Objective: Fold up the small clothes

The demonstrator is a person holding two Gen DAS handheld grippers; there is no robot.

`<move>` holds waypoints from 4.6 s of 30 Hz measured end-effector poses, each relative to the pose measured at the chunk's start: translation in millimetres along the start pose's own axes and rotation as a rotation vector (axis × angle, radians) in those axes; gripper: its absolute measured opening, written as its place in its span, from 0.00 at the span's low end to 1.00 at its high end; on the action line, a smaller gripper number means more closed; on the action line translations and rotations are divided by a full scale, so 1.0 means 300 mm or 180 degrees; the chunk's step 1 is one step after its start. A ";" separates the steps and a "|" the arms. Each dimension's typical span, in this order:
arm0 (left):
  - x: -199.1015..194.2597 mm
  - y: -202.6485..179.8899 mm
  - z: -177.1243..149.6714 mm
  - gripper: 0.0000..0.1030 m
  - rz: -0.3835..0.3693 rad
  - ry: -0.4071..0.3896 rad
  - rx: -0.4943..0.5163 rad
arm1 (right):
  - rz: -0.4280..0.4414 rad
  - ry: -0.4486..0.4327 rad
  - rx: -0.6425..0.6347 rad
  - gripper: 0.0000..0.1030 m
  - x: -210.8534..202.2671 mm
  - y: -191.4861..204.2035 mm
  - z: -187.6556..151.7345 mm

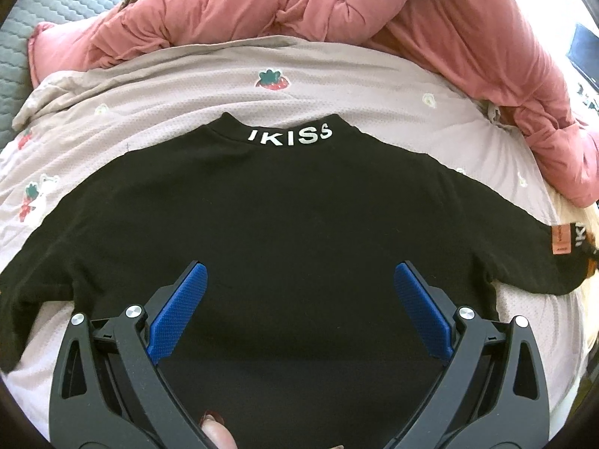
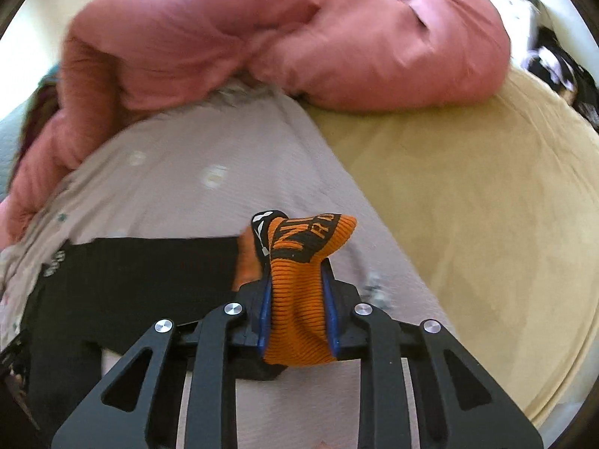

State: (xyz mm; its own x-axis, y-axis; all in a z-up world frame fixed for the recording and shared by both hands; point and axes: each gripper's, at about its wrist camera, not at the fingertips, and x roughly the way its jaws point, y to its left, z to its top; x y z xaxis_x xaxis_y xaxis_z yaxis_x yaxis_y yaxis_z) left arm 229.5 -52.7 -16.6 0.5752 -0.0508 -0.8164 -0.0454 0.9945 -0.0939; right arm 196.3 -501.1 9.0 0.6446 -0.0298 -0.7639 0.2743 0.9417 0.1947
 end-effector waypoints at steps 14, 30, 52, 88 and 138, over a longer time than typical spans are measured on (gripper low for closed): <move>-0.033 0.169 0.002 0.91 -0.0139 -0.0011 -0.0267 | 0.0779 0.0024 -0.0472 0.21 -0.081 0.600 -0.013; -0.031 0.325 -0.067 0.91 0.0020 0.0051 -0.0451 | 0.1218 0.0394 -0.0872 0.21 0.017 1.100 -0.139; 0.034 0.293 -0.059 0.79 -0.0500 0.0003 -0.0616 | 0.1208 0.0326 -0.0791 0.53 0.060 1.051 -0.179; -0.098 0.515 0.022 0.17 -0.0036 -0.0420 -0.0781 | 0.0881 0.0271 -0.0892 0.58 0.037 0.908 -0.281; -0.172 0.455 -0.072 0.46 0.0283 -0.0311 -0.0281 | 0.0853 0.0452 -0.1369 0.80 0.000 0.979 -0.342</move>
State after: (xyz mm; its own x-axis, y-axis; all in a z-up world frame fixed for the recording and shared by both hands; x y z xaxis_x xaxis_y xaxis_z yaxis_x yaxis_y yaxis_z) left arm 176.1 83.7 0.5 0.6423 0.0506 -0.7648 -0.1689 0.9826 -0.0768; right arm 203.7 -190.0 2.9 0.5408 0.2486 -0.8036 -0.2238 0.9634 0.1474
